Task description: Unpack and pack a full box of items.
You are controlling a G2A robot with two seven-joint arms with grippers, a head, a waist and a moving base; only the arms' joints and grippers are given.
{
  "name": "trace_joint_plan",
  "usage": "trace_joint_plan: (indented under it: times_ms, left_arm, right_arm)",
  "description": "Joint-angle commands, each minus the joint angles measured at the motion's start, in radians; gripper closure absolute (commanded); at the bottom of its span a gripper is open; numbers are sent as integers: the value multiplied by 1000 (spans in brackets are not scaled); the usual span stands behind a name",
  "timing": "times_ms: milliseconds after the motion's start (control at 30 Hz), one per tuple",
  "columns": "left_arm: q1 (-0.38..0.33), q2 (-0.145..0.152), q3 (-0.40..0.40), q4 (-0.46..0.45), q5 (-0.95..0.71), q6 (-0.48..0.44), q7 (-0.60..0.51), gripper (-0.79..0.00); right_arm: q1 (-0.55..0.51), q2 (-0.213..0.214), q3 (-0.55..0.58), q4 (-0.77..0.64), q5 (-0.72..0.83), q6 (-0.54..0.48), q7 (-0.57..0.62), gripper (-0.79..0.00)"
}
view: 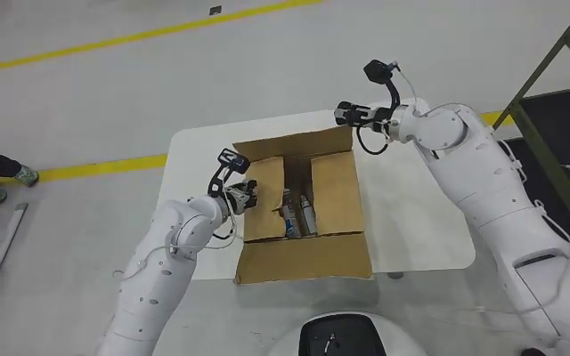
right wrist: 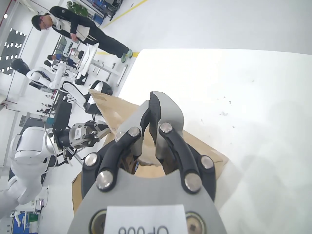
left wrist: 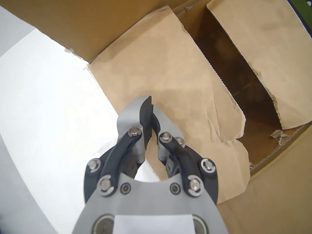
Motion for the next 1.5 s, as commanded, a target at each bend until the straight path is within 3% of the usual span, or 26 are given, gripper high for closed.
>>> trace_joint_plan:
  times_ms: [0, 233, 467, 533, 900, 1333, 1467]
  left_arm:
    - [-1, -1, -2, -2, 2, 6, -2, -785]
    - [18, 13, -85, -48, -32, 53, -92, -785]
    - [113, 46, -259, -151, -7, 50, -111, -785]
    - [144, 51, -306, -170, -33, 85, -112, -785]
    - [144, 51, -306, -170, -33, 85, -112, -785]
    - [144, 51, -306, -170, -33, 85, -112, -785]
    - [187, 58, -325, -200, 8, 27, -78, -785]
  right_arm:
    - [-12, 3, 6, -16, 12, -7, 20, 0]
    - [-99, 24, 40, -128, 21, -8, 58, 0]
    - [-213, 47, 63, -290, -16, -2, 74, 0]
    - [-247, 51, 65, -336, -31, 1, 66, 0]
    - [-408, 60, 39, -456, -144, -40, -82, 0]
    - [-430, 56, -3, -443, -266, -28, -184, 0]
    - [-435, 56, -1, -447, -269, -31, -202, 0]
